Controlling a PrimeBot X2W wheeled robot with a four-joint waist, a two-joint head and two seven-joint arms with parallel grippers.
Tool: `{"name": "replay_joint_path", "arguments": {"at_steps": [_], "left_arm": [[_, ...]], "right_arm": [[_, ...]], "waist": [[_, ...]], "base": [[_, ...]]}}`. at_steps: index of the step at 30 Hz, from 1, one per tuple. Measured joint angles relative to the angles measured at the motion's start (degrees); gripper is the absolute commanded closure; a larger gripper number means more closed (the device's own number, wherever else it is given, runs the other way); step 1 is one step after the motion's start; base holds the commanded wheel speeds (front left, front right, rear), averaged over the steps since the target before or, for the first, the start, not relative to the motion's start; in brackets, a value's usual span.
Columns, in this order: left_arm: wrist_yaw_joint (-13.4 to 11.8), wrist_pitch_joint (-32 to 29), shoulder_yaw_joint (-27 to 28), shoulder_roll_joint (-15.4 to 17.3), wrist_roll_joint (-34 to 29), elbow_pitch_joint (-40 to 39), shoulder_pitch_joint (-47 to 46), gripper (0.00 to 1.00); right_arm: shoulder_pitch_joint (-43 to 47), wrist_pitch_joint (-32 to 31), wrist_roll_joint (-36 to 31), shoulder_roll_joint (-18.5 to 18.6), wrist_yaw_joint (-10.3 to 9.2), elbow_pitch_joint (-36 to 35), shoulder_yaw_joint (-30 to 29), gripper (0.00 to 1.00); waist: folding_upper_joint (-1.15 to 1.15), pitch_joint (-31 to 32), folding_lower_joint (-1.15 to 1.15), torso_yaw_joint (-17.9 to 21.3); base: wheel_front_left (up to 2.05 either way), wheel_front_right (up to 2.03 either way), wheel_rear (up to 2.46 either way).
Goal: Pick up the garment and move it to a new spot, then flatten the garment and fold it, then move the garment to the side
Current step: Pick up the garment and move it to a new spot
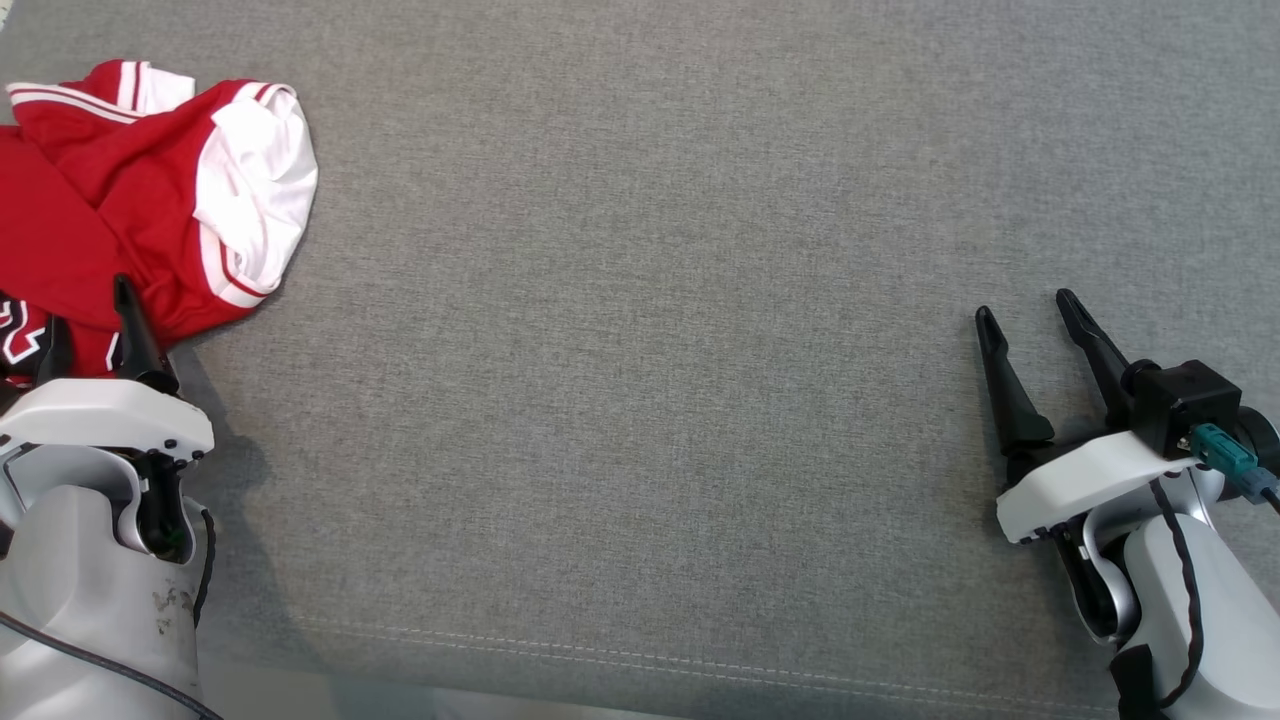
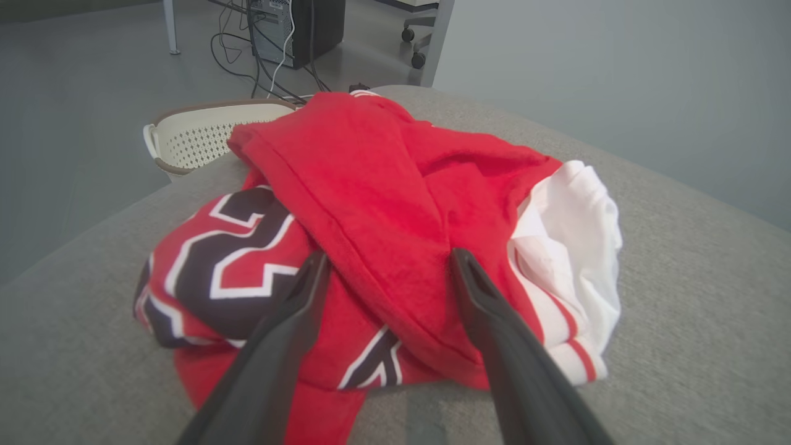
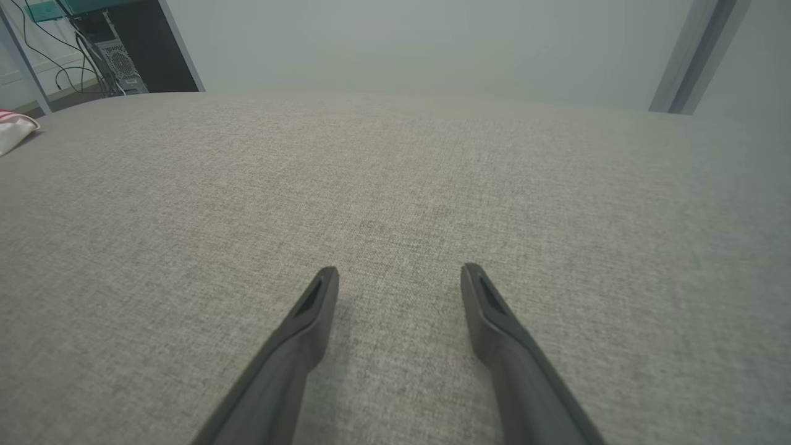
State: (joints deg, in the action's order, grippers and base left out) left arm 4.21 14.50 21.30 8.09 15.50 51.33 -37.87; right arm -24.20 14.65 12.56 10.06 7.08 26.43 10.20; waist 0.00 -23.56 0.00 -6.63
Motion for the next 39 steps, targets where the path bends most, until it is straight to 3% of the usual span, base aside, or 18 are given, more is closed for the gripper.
{"name": "replay_joint_path", "arguments": {"at_steps": [3,5,8,11,16,20,28,34,39], "left_arm": [[0.0,0.0,0.8,-0.3,-0.6,-0.1,-0.1,0.03],[0.0,0.0,1.1,-0.4,-1.5,-0.1,-0.1,0.42],[0.0,0.0,1.9,-0.4,-2.0,0.5,-0.1,0.65],[0.1,0.0,2.3,-0.4,-2.3,1.1,-0.1,1.0],[1.3,0.0,1.8,-1.4,-4.1,-3.3,-0.1,1.0],[2.4,0.0,-2.3,-3.5,-7.4,-11.2,0.2,1.0],[2.9,0.2,-16.4,-5.9,-7.5,-21.0,2.7,1.0],[2.9,0.2,-27.9,-6.6,-3.9,-24.1,1.7,1.0],[2.9,0.2,-34.0,-6.6,-1.3,-25.8,-0.6,1.0]], "right_arm": [[0.0,0.0,0.0,-0.1,0.0,0.0,-0.1,0.0],[0.0,0.0,0.0,-0.4,0.0,0.1,-0.2,0.0],[0.0,0.0,0.0,-0.6,0.0,0.2,-0.3,0.0],[0.0,0.0,0.1,-0.8,0.0,0.3,-0.4,0.0],[0.0,0.0,0.4,-1.1,0.0,0.5,-0.6,0.0],[0.1,0.0,1.2,-1.8,0.0,1.0,-0.5,0.0],[0.7,0.0,2.7,-3.6,0.0,1.9,1.2,0.0],[0.8,0.0,4.0,-4.5,0.0,2.0,1.2,0.0],[0.9,0.0,4.4,-5.2,0.0,2.0,1.2,0.0]], "waist": [[0.0,0.0,0.0,0.5],[0.0,0.2,0.0,0.7],[0.0,0.4,0.0,0.9],[0.0,0.6,0.0,1.1],[0.0,1.8,0.0,1.1],[0.0,3.5,0.0,0.9],[0.0,6.3,0.0,1.9],[0.0,6.8,0.0,5.1],[0.0,7.0,0.0,8.1]], "base": [[0.0,0.0,0.0],[0.0,0.0,0.0],[0.0,0.0,0.0],[0.0,0.0,0.0],[0.0,0.0,0.0],[0.0,0.0,0.0],[0.0,0.0,0.0],[0.0,0.0,0.0],[0.0,0.0,0.0]]}}
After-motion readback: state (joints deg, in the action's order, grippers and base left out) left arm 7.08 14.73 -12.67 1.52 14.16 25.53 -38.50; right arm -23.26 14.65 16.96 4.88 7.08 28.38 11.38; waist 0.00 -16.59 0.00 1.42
